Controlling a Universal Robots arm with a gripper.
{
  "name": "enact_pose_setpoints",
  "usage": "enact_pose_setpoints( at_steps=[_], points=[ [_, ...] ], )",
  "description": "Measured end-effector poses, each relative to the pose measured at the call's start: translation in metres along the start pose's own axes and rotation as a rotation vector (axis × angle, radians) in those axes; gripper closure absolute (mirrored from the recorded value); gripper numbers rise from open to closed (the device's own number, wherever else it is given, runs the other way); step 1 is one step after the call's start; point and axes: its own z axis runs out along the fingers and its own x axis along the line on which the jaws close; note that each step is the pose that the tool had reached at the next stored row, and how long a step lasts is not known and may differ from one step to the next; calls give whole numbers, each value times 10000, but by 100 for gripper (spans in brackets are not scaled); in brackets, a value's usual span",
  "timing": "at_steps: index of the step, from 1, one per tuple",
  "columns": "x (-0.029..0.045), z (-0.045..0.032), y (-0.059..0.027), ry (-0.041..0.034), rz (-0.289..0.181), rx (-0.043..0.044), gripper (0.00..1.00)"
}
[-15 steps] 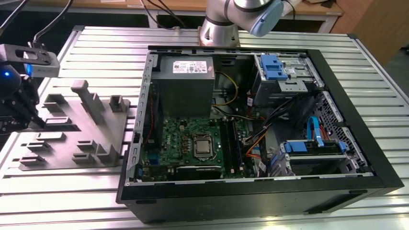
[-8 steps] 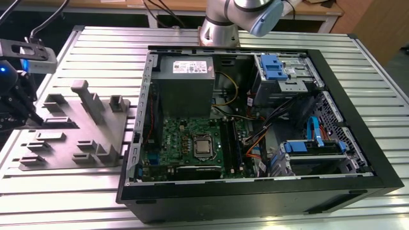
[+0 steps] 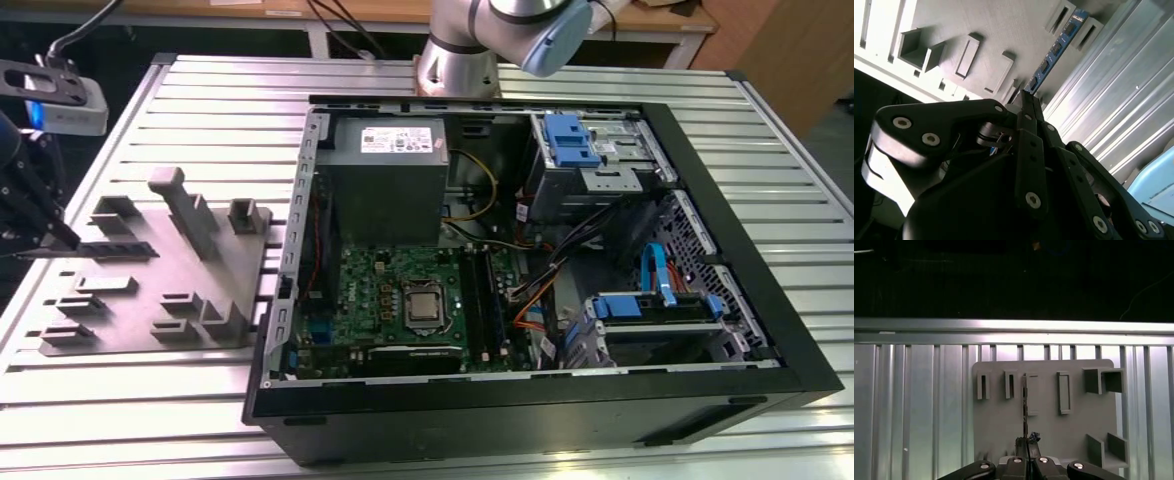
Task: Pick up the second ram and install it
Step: 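Pick up the second ram and move it above second insertion slot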
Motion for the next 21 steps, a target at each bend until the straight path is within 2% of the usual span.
enact_pose_setpoints(
  at_steps=[11, 21],
  points=[
    [-25, -268, 13, -127, 69, 5, 89],
    [-38, -409, 20, -333, 90, 5, 89]
  ],
)
